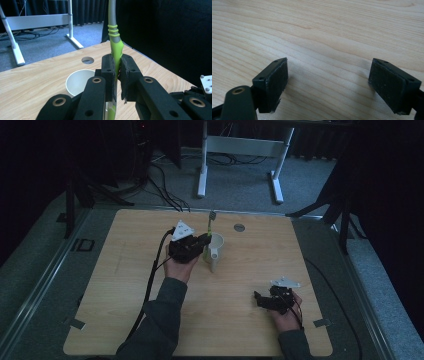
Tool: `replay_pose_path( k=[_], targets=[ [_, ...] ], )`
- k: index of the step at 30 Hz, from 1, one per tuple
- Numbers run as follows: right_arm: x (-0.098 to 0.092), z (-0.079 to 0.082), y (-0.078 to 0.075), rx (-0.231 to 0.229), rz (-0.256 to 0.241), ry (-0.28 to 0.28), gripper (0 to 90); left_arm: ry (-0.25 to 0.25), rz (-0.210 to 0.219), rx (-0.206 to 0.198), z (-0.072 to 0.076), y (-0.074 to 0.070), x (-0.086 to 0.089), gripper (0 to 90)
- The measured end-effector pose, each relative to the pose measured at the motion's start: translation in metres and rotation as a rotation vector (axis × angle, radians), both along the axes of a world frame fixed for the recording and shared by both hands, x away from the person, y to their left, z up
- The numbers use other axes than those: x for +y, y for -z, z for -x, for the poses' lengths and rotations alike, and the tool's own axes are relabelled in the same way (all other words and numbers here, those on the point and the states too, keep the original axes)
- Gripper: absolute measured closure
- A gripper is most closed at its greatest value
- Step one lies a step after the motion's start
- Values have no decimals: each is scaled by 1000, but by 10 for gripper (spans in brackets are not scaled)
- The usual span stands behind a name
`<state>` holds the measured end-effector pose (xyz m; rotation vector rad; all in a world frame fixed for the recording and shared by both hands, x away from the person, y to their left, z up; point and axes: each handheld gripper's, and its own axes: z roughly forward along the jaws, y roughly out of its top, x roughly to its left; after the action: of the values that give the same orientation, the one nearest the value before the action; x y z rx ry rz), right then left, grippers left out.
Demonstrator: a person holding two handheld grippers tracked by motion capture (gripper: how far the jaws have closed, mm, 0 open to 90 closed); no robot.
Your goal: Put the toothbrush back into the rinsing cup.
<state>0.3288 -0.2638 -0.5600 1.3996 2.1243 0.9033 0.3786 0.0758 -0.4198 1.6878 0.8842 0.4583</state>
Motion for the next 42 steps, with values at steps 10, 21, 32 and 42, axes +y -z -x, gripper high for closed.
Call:
replay_pose_path(
  k=[10, 21, 32, 42],
  targets=[
    [0, 0, 0, -1, 1, -2, 157, 11, 16, -10, -1, 2, -3, 823],
    [0, 0, 0, 0, 0, -3, 157, 5, 33, -12, -4, 4, -5, 824],
    [0, 0, 0, 0, 1, -3, 157, 6, 43, -21, -6, 5, -7, 823],
    [0, 0, 0, 0, 2, -4, 157, 11, 34, -20, -8, 9, -13, 823]
  ],
)
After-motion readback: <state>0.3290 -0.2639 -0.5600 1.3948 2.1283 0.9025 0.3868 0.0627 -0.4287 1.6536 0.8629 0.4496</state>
